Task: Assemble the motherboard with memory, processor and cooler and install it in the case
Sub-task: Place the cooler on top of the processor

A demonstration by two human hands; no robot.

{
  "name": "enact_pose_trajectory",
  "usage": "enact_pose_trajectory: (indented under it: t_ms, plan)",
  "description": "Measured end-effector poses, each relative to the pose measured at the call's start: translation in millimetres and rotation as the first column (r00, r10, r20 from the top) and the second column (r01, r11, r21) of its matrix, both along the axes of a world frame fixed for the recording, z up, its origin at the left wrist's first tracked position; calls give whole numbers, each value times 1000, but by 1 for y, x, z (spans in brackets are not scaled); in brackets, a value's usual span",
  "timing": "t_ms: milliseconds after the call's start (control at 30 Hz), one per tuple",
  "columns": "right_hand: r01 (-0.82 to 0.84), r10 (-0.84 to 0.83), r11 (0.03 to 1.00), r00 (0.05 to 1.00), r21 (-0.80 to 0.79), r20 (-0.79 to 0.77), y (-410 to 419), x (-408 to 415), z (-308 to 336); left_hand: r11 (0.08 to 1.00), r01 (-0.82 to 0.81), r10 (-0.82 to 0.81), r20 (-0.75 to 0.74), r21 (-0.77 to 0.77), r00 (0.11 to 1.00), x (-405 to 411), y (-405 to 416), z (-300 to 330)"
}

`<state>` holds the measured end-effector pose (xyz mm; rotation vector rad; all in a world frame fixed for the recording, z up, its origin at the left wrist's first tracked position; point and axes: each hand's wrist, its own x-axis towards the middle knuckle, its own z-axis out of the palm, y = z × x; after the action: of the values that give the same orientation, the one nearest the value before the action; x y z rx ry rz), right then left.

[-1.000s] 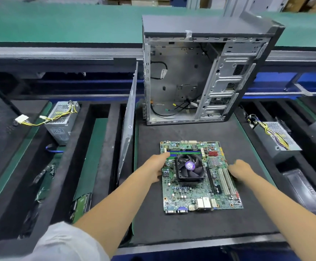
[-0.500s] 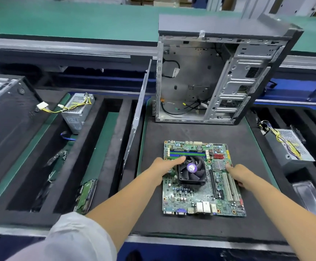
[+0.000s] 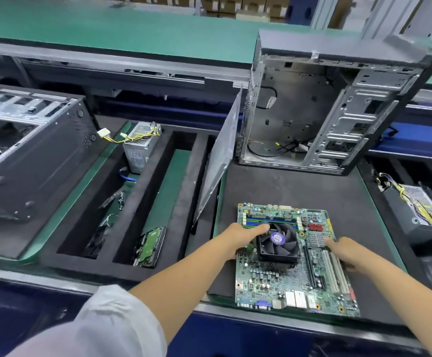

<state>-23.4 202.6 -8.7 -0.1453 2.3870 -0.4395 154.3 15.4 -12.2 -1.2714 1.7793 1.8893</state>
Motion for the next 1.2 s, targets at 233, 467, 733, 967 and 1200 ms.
enact_pose_trajectory:
  t_ms: [233, 467, 733, 967, 1200]
  plan:
    - [20, -19, 1000, 1000, 16, -16, -3, 42, -3, 998, 63, -63, -8, -29, 998, 40, -8, -3]
    - [-54, 59, 998, 979, 30, -193, -24, 57, -15, 964, 88, -61, 115, -250, 991, 48, -21, -5]
    - [-81, 98, 994, 964, 78, -246, -43, 36, -22, 951, 18, 14, 102, -308, 995, 40, -25, -8]
    - [-69, 98, 987, 974, 145, -204, -41, 28, -17, 928, 96, -60, 111, -359, 992, 25, -23, -6]
    - [-165, 282, 915, 915, 369, -290, -62, 44, 6, 947, 208, -190, 95, -243, 977, 41, -39, 9]
